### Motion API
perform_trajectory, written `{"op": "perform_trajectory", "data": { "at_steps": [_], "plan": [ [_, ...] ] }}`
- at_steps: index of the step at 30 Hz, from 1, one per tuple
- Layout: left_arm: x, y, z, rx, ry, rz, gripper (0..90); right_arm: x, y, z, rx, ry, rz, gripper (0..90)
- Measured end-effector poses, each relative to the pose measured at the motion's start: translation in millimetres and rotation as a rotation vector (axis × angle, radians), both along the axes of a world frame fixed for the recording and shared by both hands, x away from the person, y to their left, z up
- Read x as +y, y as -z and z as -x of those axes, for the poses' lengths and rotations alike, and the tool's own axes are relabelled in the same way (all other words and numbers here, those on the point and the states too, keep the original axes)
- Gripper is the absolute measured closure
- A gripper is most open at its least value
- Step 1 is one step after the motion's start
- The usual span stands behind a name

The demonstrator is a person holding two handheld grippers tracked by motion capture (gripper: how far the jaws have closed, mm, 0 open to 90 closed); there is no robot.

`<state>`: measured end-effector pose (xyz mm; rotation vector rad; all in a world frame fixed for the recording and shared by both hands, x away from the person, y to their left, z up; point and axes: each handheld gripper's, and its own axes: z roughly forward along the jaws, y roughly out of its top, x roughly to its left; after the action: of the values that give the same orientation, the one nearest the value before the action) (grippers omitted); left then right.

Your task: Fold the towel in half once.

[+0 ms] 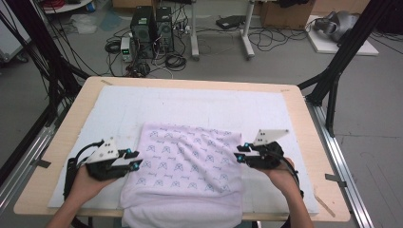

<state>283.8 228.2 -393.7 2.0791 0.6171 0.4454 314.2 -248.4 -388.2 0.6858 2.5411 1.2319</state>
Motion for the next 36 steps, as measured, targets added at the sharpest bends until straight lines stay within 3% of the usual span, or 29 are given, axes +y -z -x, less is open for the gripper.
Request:
{"op": "perform_trajectory", "data": {
  "at_steps": [2,4,7,8,13,14,17,18,19,20,21,22,24,25,26,27,28,31,34,36],
  "plan": [
    [-3.0,3.5,-24.5,0.001,-0.059,0.001,65.2,1.4,4.0,-23.7,0.012,0.053,0.039,62.7],
    [-3.7,7.2,-44.0,0.027,-0.094,0.041,63.8,2.9,8.0,-43.3,0.027,0.092,0.063,55.5],
    [-4.7,15.0,-78.2,0.056,-0.188,0.025,56.0,4.4,15.3,-66.2,0.052,0.135,0.088,43.8],
    [-5.3,17.3,-87.2,0.057,-0.213,0.014,55.4,4.4,19.2,-75.4,0.066,0.158,0.109,43.2],
    [-10.9,28.5,-122.6,0.1,-0.28,-0.027,46.1,2.5,32.1,-100.4,0.141,0.184,0.116,40.8],
    [-11.8,32.8,-129.5,0.124,-0.3,-0.044,45.6,2.3,34.5,-103.3,0.148,0.182,0.119,41.5],
    [-13.3,43.3,-140.5,0.182,-0.316,-0.071,40.7,5.8,43.2,-107.2,0.208,0.143,0.145,53.7],
    [-14.7,46.5,-141.4,0.192,-0.299,-0.074,42.6,7.7,44.4,-106.0,0.203,0.133,0.153,58.7],
    [-15.8,48.1,-141.3,0.198,-0.269,-0.058,50.3,7.2,43.5,-105.9,0.215,0.096,0.129,76.6],
    [-17.2,47.4,-140.7,0.195,-0.24,-0.046,61.7,8.2,42.9,-105.3,0.21,0.062,0.121,81.2],
    [-20.9,46.5,-139.9,0.168,-0.228,-0.068,77.8,10.6,42.5,-105.5,0.191,0.054,0.146,82.9],
    [-23.0,45.5,-140.4,0.159,-0.224,-0.088,81.2,12.1,42.0,-107.3,0.182,0.053,0.154,83.8],
    [-23.2,42.1,-145.1,0.168,-0.249,-0.076,83.5,12.7,39.1,-112.2,0.158,0.08,0.169,84.8],
    [-21.9,38.1,-149.2,0.17,-0.267,-0.062,83.8,12.5,35.6,-115.3,0.145,0.101,0.176,85.2],
    [-21.6,34.4,-151.5,0.168,-0.273,-0.06,83.9,12.5,28.5,-118.6,0.102,0.135,0.196,85.7],
    [-22.1,26.7,-155.2,0.147,-0.286,-0.056,84.0,10.7,22.7,-121.5,0.08,0.152,0.197,85.7],
    [-22.1,20.9,-157.6,0.128,-0.299,-0.053,84.1,6.0,12.2,-126.4,0.062,0.174,0.164,85.7],
    [-21.3,-16.3,-171.5,0.069,-0.346,0.009,84.4,-1.3,-17.0,-136.6,0.002,0.237,0.138,85.7],
    [-26.6,-52.8,-179.5,-0.003,-0.354,0.001,84.4,-0.2,-56.2,-148.2,-0.073,0.251,0.164,85.8],
    [-25.9,-72.4,-185.0,-0.035,-0.363,0.008,83.0,0.1,-74.6,-154.0,-0.096,0.263,0.163,85.4]
  ]
}}
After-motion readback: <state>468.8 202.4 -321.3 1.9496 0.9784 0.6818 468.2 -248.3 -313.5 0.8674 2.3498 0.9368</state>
